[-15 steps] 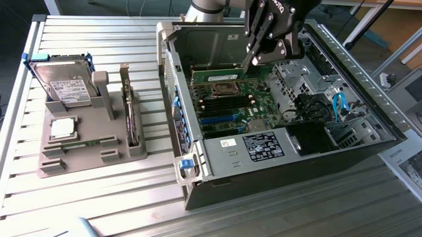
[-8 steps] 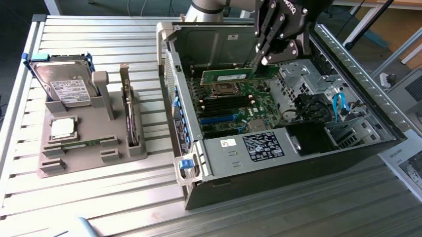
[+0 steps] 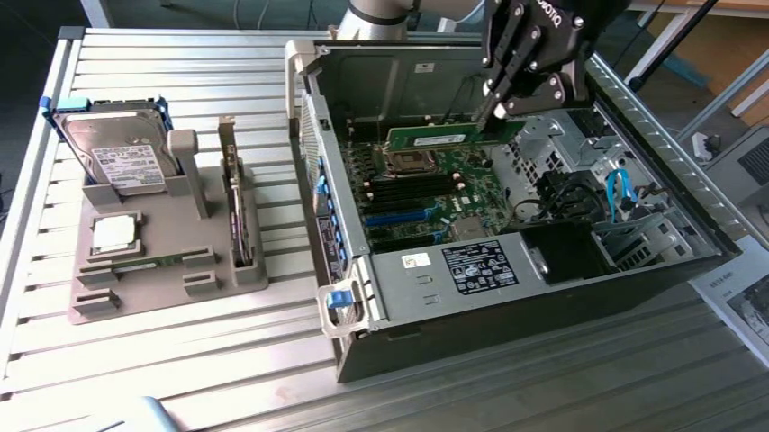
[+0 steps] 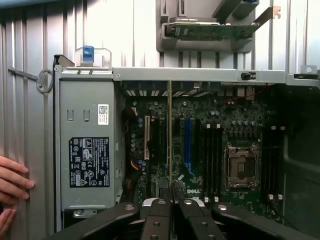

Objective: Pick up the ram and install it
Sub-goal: 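Pick up the ram and move it above insertion slot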

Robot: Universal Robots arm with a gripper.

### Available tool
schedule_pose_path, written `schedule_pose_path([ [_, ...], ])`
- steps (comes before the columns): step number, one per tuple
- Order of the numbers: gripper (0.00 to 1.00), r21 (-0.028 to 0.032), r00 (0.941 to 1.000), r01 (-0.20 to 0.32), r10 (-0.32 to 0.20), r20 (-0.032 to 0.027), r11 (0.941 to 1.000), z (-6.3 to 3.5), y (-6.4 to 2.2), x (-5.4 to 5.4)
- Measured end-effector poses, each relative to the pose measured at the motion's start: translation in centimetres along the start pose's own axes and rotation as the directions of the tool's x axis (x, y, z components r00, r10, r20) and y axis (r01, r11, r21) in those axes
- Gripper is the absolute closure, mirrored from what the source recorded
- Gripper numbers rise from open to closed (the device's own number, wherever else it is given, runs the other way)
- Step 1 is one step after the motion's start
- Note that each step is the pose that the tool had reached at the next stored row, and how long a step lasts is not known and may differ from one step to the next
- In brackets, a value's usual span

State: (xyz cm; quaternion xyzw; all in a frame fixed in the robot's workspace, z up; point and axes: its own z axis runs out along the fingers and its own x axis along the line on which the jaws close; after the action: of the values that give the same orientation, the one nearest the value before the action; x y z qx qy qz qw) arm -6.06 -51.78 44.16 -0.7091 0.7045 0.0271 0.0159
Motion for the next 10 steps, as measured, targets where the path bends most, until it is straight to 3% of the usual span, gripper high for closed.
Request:
schedule_pose_path([
  [10,0.88,0.0,1.0,0.0,0.0,0.0052,1.0,-0.04,-2.06,0.1],
])
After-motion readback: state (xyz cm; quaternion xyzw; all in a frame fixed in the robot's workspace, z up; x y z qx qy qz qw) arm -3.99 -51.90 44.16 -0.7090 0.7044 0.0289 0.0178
